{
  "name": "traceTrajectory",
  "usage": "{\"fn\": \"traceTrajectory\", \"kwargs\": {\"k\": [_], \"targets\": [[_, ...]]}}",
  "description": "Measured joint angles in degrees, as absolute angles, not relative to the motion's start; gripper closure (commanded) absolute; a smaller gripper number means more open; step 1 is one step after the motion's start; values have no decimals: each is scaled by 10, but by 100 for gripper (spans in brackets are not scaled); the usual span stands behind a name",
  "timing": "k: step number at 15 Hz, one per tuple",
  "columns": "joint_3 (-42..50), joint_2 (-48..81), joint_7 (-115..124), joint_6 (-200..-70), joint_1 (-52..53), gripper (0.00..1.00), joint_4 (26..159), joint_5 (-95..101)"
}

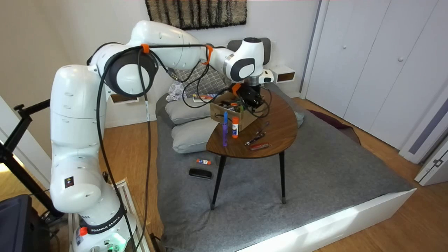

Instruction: Rotate the box anticlockwise, then put the purple bottle and blue bottle in the box

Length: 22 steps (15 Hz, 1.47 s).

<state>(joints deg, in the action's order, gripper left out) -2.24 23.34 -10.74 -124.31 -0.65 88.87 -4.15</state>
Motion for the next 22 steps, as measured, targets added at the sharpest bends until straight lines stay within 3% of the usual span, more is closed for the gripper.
{"fn": "traceTrajectory", "kwargs": {"k": [9,22], "targets": [[-22,247,-90,-1255,-18,98,859,-54],[-20,286,132,-1255,-18,98,823,-123]]}}
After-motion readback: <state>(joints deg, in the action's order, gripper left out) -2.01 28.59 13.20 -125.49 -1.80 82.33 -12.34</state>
